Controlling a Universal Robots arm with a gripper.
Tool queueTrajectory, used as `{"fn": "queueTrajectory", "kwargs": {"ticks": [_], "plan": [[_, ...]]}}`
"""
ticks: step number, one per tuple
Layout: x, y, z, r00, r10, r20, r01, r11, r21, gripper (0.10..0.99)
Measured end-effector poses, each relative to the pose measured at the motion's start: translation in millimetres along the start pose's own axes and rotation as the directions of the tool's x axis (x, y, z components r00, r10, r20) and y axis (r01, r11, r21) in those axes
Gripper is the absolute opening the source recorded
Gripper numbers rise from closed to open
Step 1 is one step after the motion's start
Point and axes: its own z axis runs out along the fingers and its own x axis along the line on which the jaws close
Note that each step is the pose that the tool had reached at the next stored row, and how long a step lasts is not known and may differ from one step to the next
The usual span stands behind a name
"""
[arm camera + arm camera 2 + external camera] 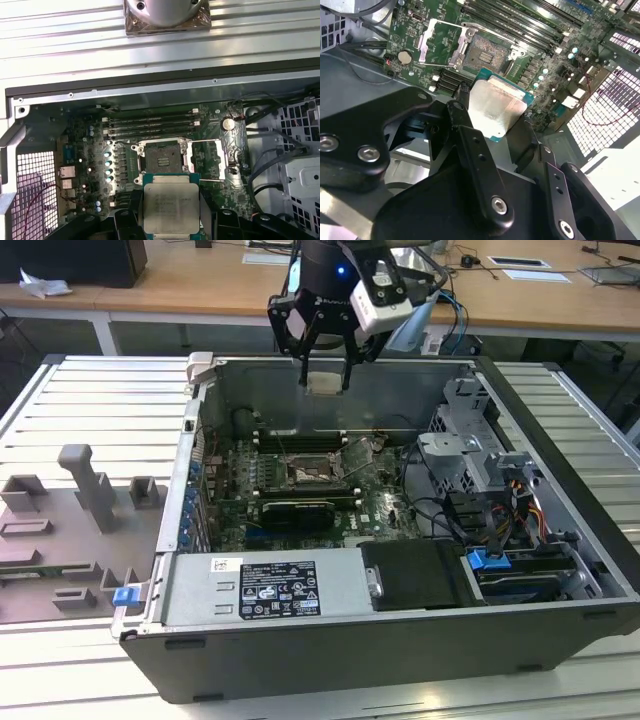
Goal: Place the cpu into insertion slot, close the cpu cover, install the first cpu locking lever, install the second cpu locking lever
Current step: 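Place the cpu into insertion slot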
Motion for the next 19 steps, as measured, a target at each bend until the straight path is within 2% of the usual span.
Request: {"fn": "queueTrajectory", "kwargs": {"ticks": [19], "plan": [[0.1,-0.2,2.7,0.9984,0.056,0.005,-0.056,0.9984,-0.001,0.541]]}}
